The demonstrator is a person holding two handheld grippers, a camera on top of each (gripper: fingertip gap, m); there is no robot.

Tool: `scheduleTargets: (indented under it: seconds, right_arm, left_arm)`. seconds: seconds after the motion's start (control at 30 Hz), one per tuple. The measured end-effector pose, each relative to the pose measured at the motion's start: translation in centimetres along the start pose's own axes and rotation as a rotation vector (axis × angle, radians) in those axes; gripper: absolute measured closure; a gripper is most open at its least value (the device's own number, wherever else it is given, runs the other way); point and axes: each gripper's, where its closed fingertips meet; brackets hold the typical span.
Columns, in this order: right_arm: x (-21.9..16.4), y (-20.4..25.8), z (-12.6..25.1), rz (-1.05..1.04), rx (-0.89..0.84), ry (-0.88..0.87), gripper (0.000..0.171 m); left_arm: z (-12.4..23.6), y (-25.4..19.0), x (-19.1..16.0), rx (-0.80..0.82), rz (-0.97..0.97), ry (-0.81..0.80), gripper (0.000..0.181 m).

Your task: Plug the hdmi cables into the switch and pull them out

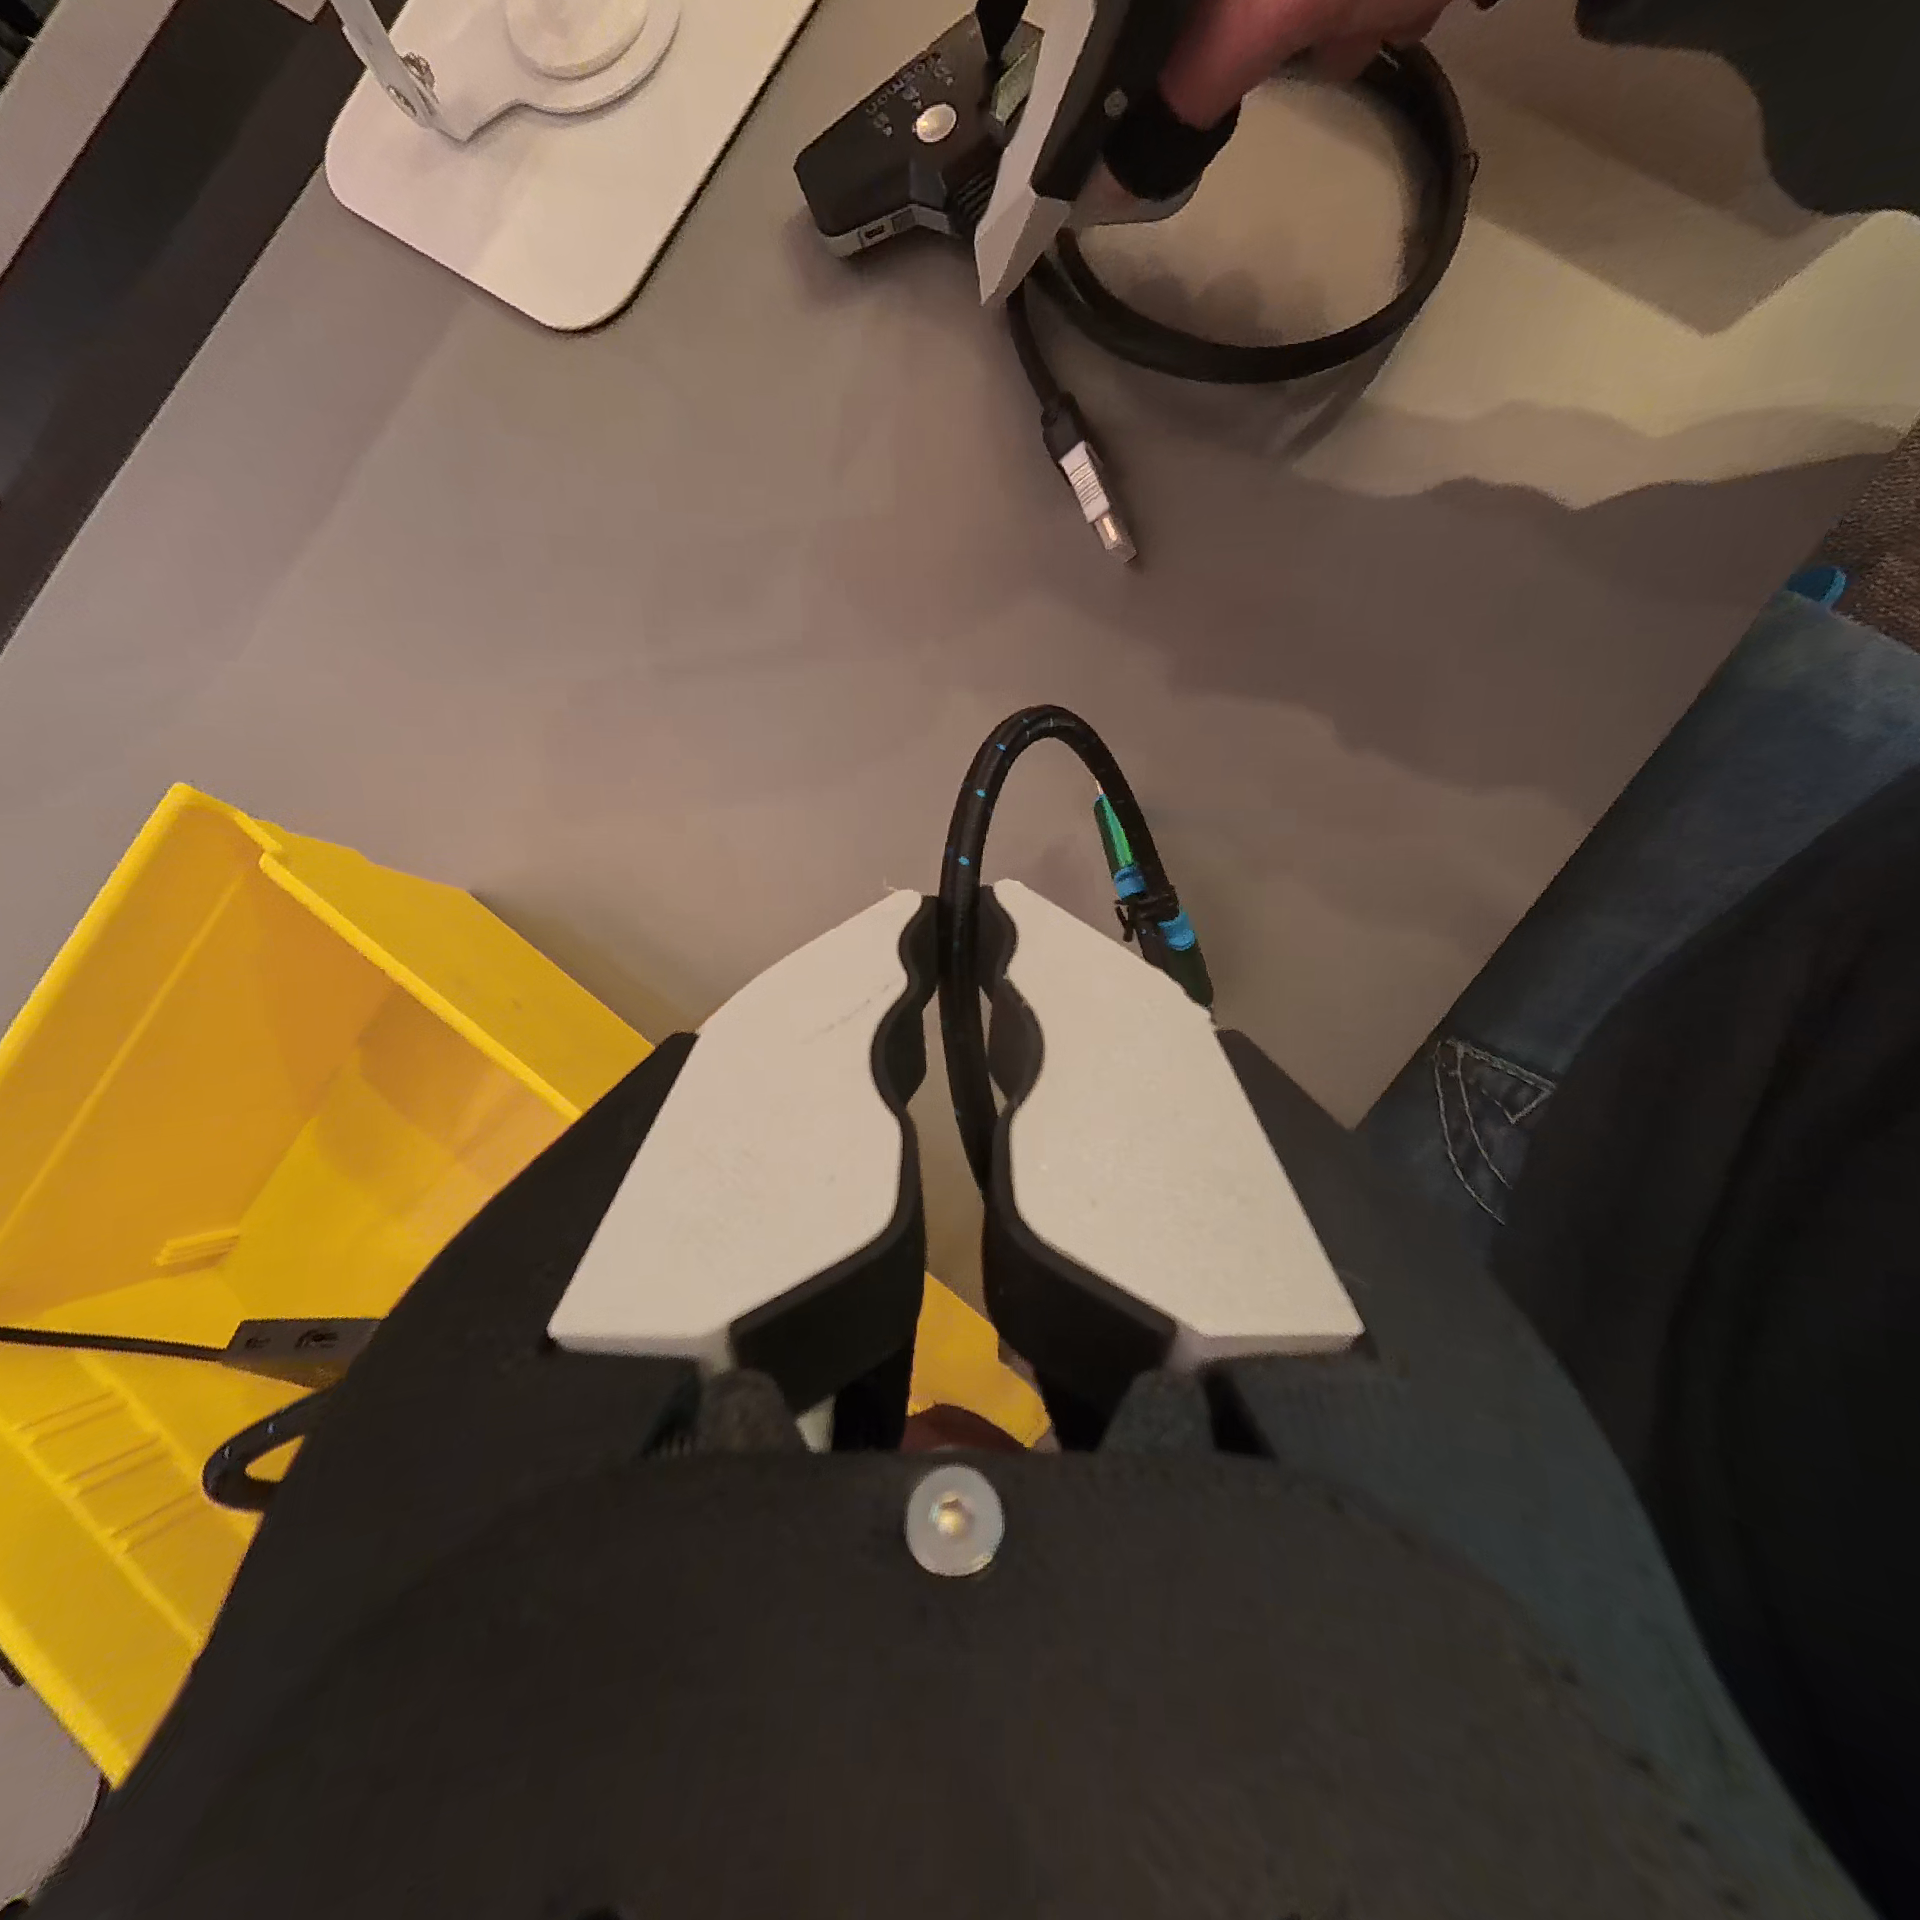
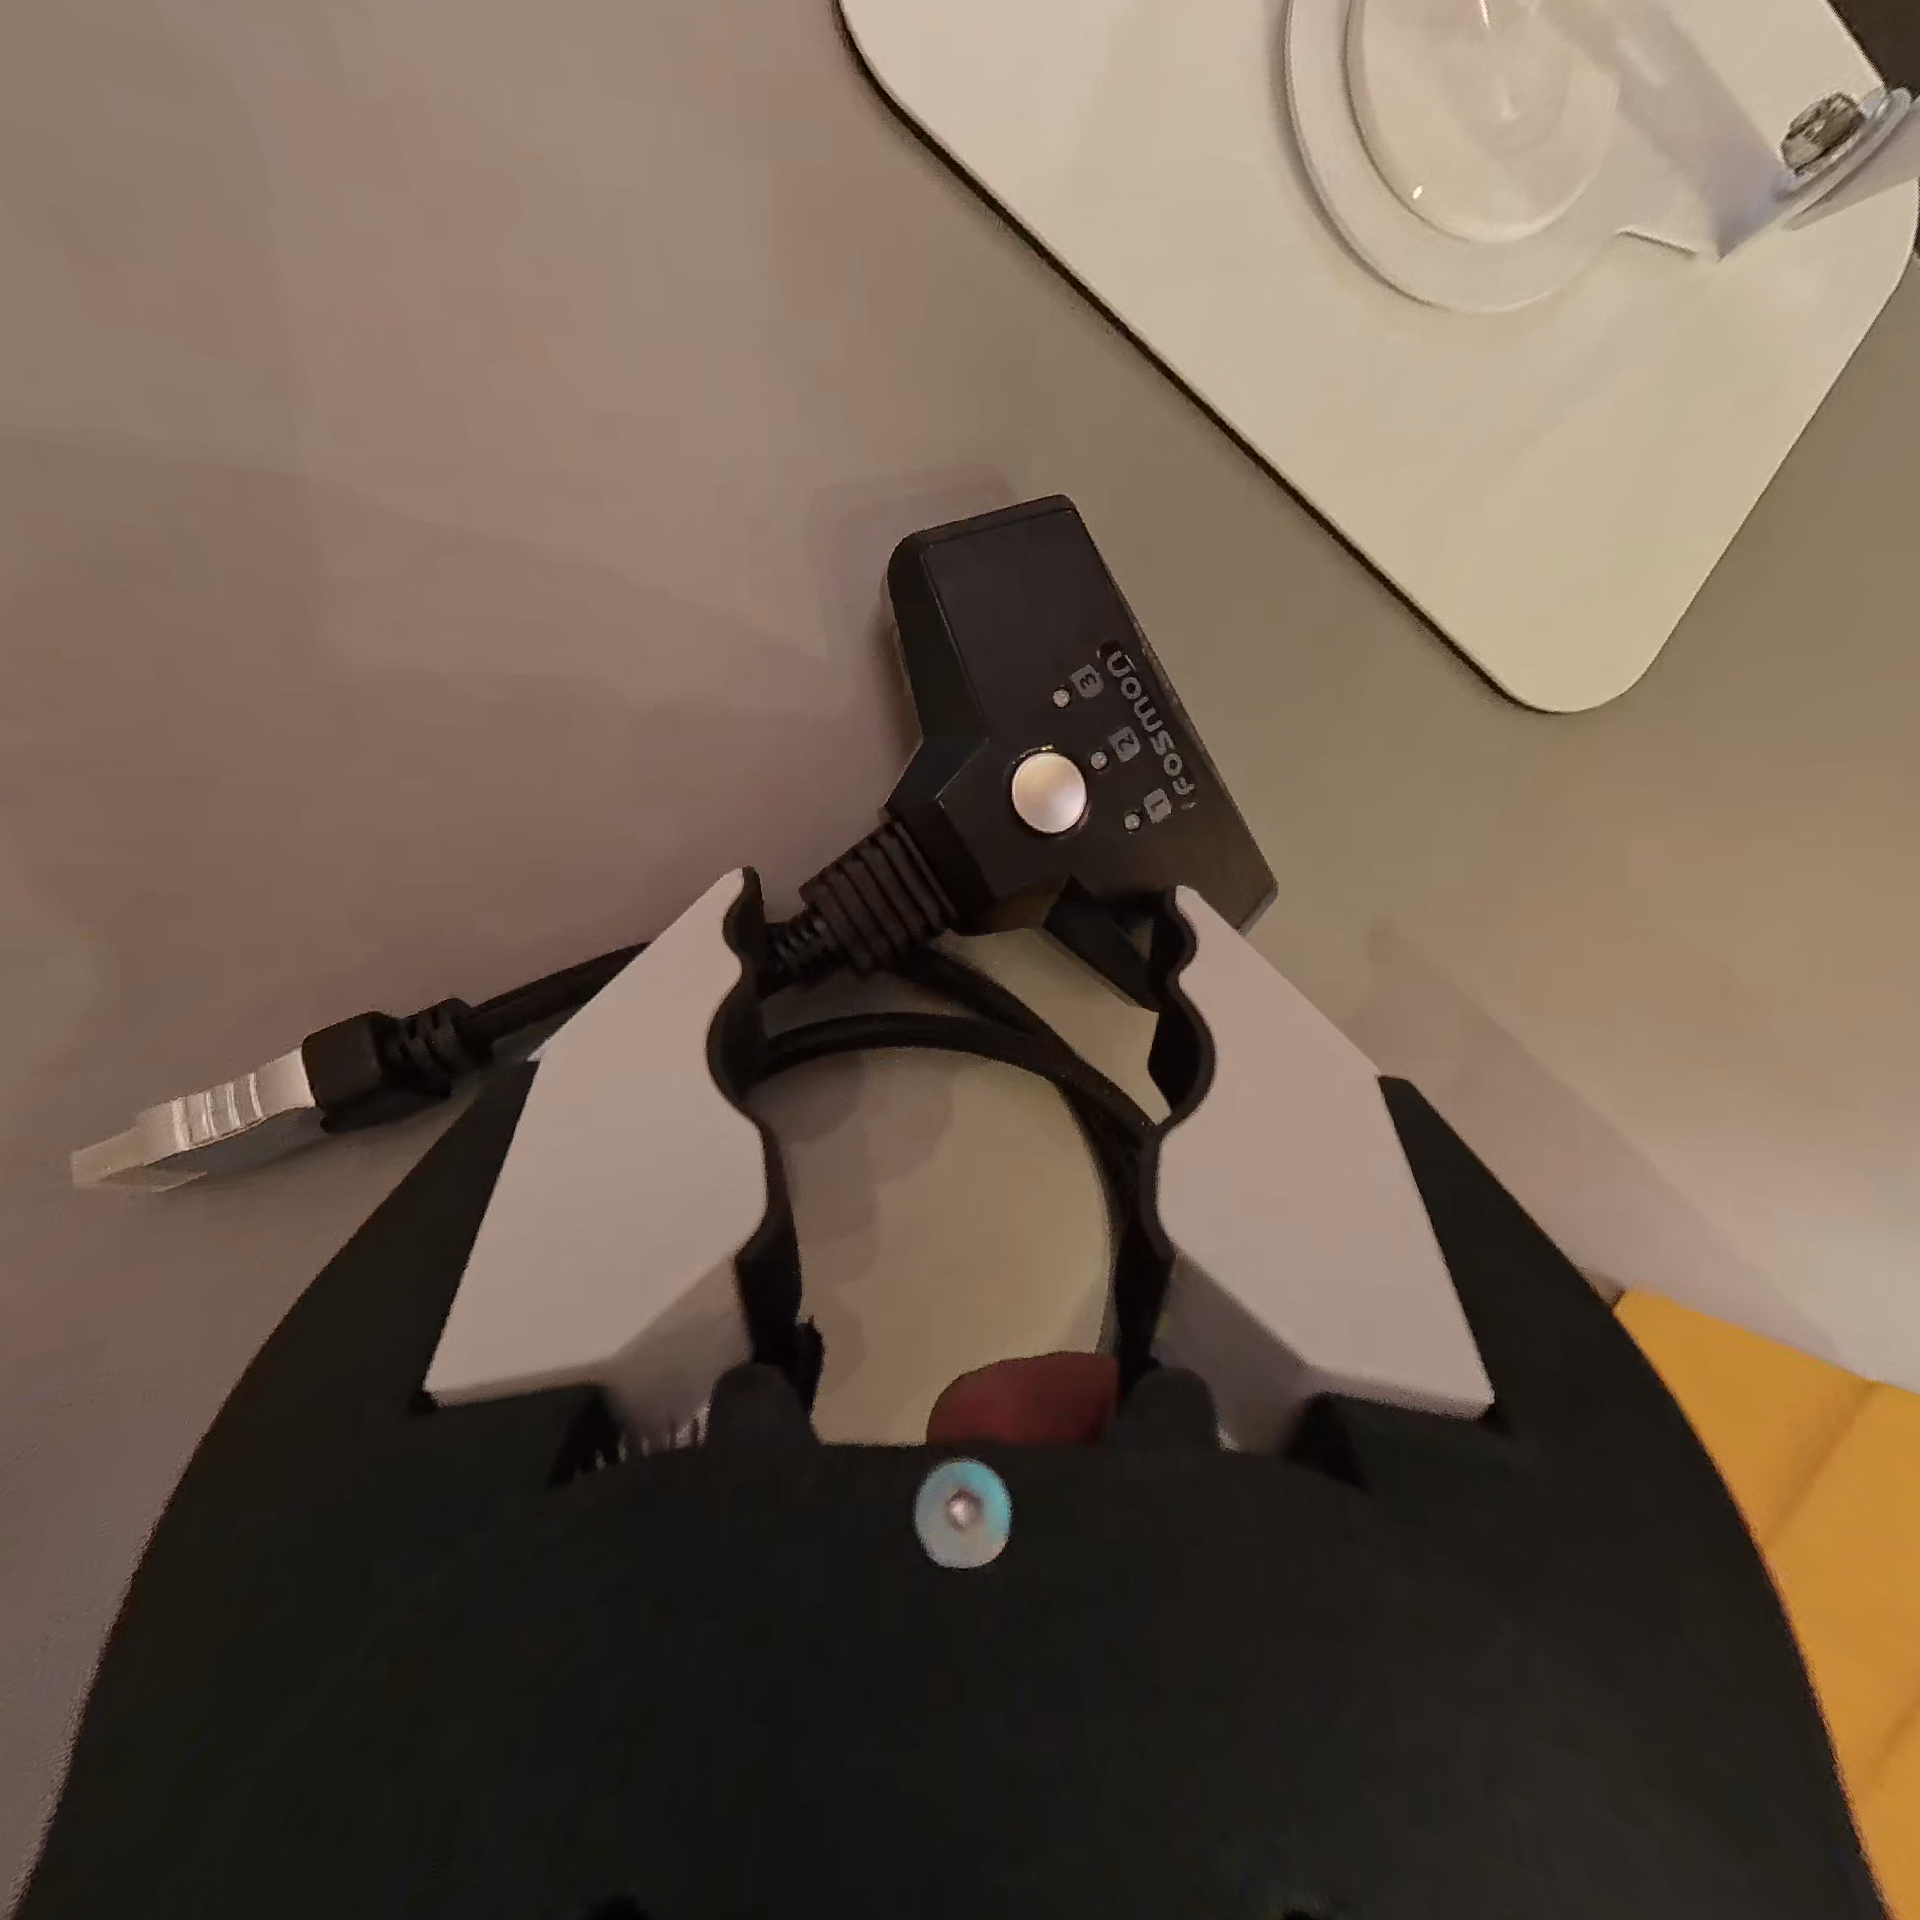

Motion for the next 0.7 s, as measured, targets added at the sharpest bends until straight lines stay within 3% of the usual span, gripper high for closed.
scheduleTargets:
  seconds: [0.03, 0.4, 0.7]
  right_arm:
    - [0.1, -0.1, -0.2, 0.008, -0.004, -0.004, 0.098]
    - [1.9, 0.8, -0.8, 0.393, 0.026, -0.138, 0.114]
    - [1.6, 2.7, 0.0, 0.665, 0.172, -0.220, 0.114]
  left_arm:
    - [-0.2, -0.1, 0.1, 0.003, -0.001, 0.000, 0.175]
    - [-4.8, -0.8, 1.8, 0.059, -0.104, 0.097, 0.175]
    - [-8.0, -0.5, 2.5, 0.056, -0.076, 0.131, 0.174]
Point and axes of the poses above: each gripper's, where its closed fingertips meet, z back along the fingers, x out of its top, y = z × x across the jaws, and after that the axes turned 13 degrees about z, right-handed
